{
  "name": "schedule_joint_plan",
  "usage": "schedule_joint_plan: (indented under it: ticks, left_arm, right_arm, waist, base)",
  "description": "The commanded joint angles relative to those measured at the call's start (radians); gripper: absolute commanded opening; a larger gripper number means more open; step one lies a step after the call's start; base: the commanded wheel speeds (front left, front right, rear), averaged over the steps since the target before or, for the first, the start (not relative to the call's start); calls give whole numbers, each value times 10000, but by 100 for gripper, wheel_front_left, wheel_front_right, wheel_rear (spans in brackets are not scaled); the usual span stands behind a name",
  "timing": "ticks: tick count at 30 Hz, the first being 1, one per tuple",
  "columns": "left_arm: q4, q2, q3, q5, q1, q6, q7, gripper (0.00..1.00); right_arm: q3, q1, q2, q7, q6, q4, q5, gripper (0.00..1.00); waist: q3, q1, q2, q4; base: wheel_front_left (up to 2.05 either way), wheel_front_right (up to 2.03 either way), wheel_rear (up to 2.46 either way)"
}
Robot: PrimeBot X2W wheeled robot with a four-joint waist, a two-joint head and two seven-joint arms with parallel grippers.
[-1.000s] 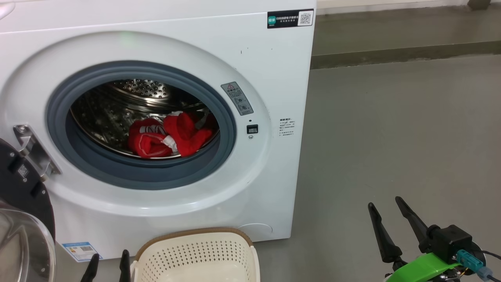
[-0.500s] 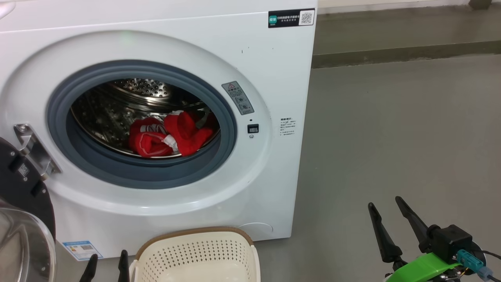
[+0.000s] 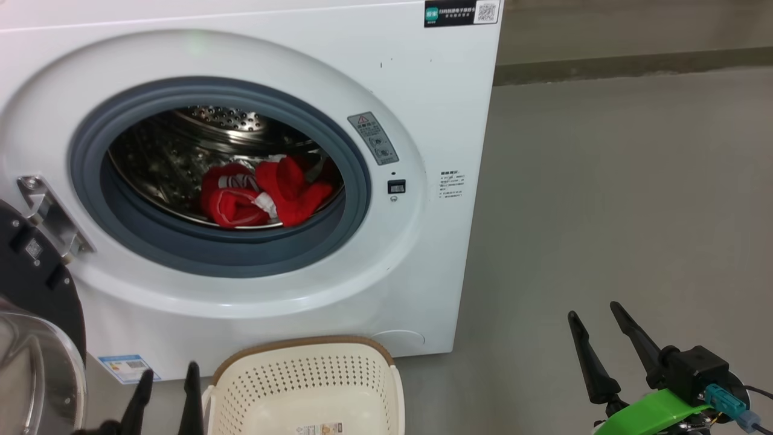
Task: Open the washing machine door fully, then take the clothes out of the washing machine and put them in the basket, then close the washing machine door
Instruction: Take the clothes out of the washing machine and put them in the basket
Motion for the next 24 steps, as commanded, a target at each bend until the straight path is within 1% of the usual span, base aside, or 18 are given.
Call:
schedule_joint_plan:
  ticks: [1, 5, 13, 18, 19, 24]
  left_arm:
    - [-191, 109, 332, -104, -630, -75, -22, 100]
    - [-100, 185, 234, -205, -1271, -152, 61, 100]
    - [225, 238, 16, -69, -3020, 32, 97, 100]
    - [972, 174, -20, -224, -4569, 124, 126, 100]
    - [972, 174, -20, -224, -4569, 124, 126, 100]
    - [2070, 213, -90, -214, -6194, 192, 93, 100]
  right_arm:
    - [195, -368, -110, -92, 50, -283, 69, 100]
    - [212, -488, -147, -92, 50, -307, 87, 100]
    - [219, -979, -295, -92, 50, -457, 130, 100]
    - [95, -1424, -448, -92, 50, -638, 174, 100]
    - [95, -1424, -448, -92, 50, -638, 174, 100]
    - [-13, -1869, -509, -92, 50, -816, 216, 100]
  waist:
    - [152, 0, 0, 34]
    - [489, 0, 0, 63]
    - [1684, 0, 0, 148]
    - [2522, 0, 0, 187]
    - [2522, 0, 0, 187]
    - [3300, 0, 0, 99]
  base:
    - [0, 0, 0]
    - [0, 0, 0]
    - [0, 0, 0]
    - [0, 0, 0]
    - [0, 0, 0]
    - [0, 0, 0]
